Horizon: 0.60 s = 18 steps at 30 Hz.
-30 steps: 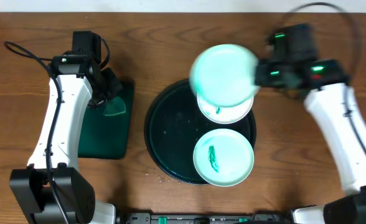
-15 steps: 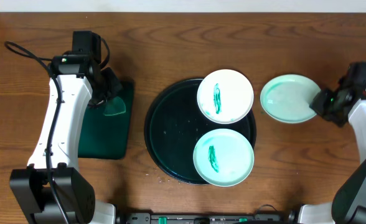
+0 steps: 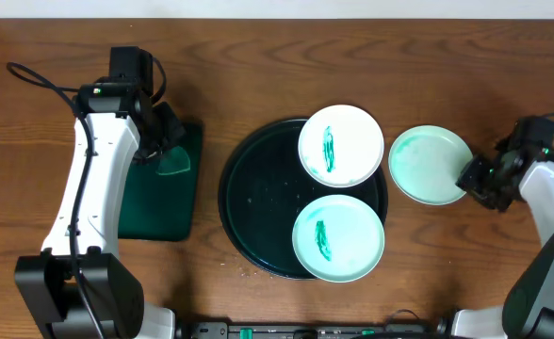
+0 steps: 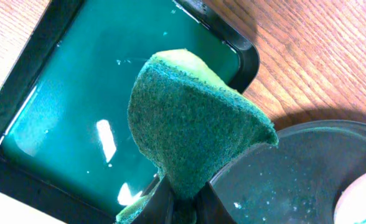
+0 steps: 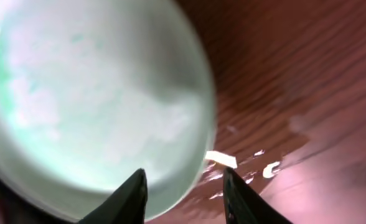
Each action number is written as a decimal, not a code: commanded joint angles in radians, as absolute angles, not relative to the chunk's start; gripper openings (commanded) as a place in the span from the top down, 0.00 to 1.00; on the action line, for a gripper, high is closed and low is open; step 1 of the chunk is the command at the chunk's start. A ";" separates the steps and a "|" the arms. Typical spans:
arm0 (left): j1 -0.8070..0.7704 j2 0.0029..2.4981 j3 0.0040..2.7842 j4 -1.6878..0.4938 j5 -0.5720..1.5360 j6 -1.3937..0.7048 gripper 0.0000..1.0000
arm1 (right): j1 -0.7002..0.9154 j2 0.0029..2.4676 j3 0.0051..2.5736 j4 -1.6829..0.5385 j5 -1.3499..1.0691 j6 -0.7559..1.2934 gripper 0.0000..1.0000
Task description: Clean dirty plates on tray and stack at the side
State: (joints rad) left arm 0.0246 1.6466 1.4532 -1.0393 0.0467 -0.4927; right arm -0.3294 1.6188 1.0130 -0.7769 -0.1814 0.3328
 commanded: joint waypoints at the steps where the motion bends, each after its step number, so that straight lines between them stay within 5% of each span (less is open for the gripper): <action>1: 0.029 1.638 1.470 -1.039 0.041 -0.482 0.93 | -0.270 1.614 1.151 -0.885 -0.355 0.244 0.63; 18: 0.029 1.639 1.470 -1.043 0.041 -0.479 0.93 | 0.181 1.616 1.034 -1.089 -0.310 0.152 0.67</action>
State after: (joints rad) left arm 0.0246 1.6466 1.4532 -1.0401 0.0467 -0.4923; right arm 0.1482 1.6165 1.0832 -1.1049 -0.3378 0.1719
